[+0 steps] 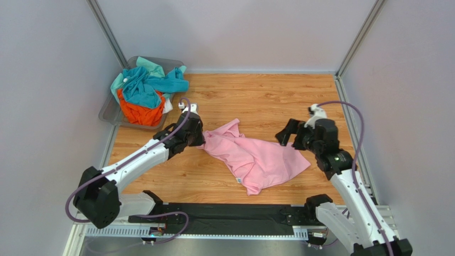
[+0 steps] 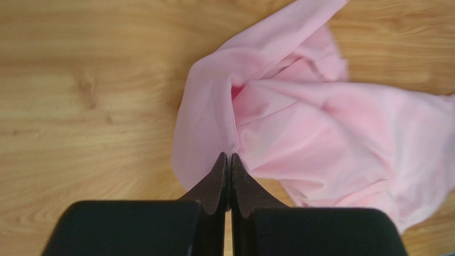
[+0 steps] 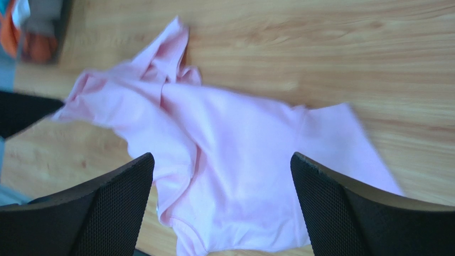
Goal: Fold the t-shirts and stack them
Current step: Move the tshirt to the center of the board, then flatten the tshirt out
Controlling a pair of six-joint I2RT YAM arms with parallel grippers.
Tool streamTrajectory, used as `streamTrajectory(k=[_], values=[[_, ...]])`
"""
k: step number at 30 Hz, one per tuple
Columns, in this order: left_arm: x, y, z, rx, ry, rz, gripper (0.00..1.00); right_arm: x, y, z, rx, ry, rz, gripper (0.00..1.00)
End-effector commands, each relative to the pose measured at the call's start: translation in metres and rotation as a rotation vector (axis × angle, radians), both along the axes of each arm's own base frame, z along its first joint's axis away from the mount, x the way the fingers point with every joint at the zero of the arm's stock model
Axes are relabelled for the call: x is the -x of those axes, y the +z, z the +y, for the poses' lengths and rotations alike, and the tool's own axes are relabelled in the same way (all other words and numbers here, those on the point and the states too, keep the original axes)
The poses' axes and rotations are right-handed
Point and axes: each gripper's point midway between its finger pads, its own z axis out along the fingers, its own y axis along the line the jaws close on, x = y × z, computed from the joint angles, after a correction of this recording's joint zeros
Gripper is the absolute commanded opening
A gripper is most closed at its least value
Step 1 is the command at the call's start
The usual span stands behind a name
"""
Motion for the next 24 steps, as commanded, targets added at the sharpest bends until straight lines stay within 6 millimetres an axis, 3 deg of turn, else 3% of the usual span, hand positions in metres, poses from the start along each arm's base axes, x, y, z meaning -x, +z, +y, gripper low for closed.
streamTrajectory(k=[1,2,5,8,11,16,22,24], values=[[-0.007,-0.013,0.014,0.05,0.124,0.041,0.0,0.015,-0.029,0.03,0.123,0.095,0.068,1.0],[-0.006,-0.016,0.016,0.041,0.124,0.045,0.0,0.027,-0.034,0.054,0.132,0.184,0.074,1.0],[-0.003,-0.023,0.026,-0.001,0.146,0.055,0.0,0.045,-0.051,0.101,0.105,0.346,0.113,1.0],[-0.001,-0.024,0.033,-0.014,0.164,0.048,0.0,0.047,-0.069,0.123,0.138,0.385,0.161,1.0],[0.002,-0.024,0.037,-0.009,0.171,0.043,0.0,0.041,-0.085,0.135,0.178,0.385,0.204,0.99],[0.005,-0.025,0.041,-0.003,0.179,0.041,0.0,0.032,-0.099,0.162,0.139,0.421,0.233,0.87],[0.007,-0.024,0.042,0.005,0.183,0.033,0.0,0.019,-0.116,0.168,0.168,0.388,0.241,0.82],[0.008,-0.025,0.043,0.003,0.187,0.036,0.0,0.018,-0.117,0.171,0.161,0.398,0.239,0.72]])
